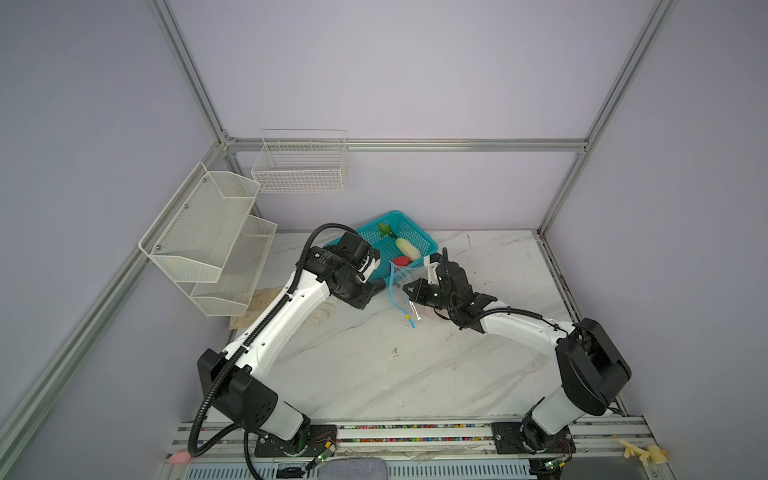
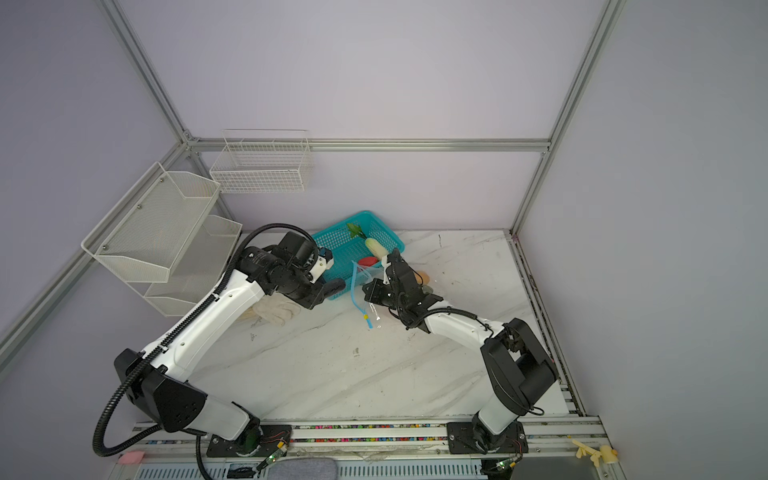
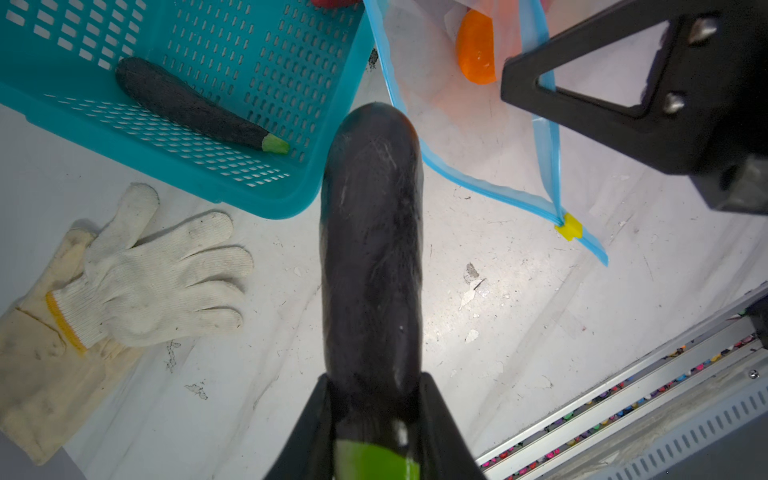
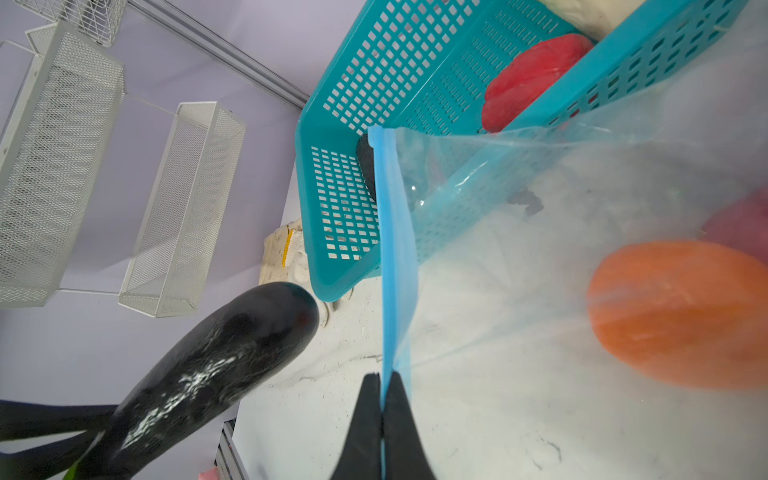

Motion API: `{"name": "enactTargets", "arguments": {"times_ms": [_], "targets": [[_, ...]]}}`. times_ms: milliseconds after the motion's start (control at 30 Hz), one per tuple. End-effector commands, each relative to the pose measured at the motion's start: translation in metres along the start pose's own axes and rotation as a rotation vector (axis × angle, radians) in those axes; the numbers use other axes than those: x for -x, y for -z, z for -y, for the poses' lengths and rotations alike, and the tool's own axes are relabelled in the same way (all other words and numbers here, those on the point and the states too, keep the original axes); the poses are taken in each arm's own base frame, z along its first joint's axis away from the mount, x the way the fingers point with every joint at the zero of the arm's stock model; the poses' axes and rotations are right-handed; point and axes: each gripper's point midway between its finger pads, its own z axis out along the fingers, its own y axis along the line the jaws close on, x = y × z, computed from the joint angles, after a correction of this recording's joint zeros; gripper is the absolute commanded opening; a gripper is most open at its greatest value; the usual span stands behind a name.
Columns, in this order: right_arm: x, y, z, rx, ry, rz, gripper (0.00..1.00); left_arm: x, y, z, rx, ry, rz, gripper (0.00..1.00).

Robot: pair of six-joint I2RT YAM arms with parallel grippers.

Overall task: Place the food in the zip-top bag and seal the zipper
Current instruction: 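Carry the black eggplant toward the bag mouth beside the right gripper, then lower the eggplant into the bag opening with the left gripper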

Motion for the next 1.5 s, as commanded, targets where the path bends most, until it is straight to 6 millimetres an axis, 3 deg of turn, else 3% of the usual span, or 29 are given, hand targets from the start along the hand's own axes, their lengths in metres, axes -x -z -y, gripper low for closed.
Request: {"name": "enactTargets", "arguments": {"times_ms": [0, 733, 1100, 1467], "targets": [[0.014, 0.004, -0.017, 0.050, 0.026, 0.033, 0.00, 0.026, 0.032, 0.011, -0.050, -0.027, 0.125, 0.22], [0.021, 0.023, -0.038, 0.105, 0.052, 0.056, 0.00, 0.069, -0.003, 0.026, -0.144, -0.065, 0.164, 0.20], [0.020, 0.029, -0.046, 0.121, 0.058, 0.059, 0.00, 0.100, -0.009, 0.038, -0.171, -0.087, 0.216, 0.21], [0.020, 0.035, -0.051, 0.128, 0.067, 0.067, 0.00, 0.105, -0.031, 0.046, -0.183, -0.115, 0.176, 0.21]]}}
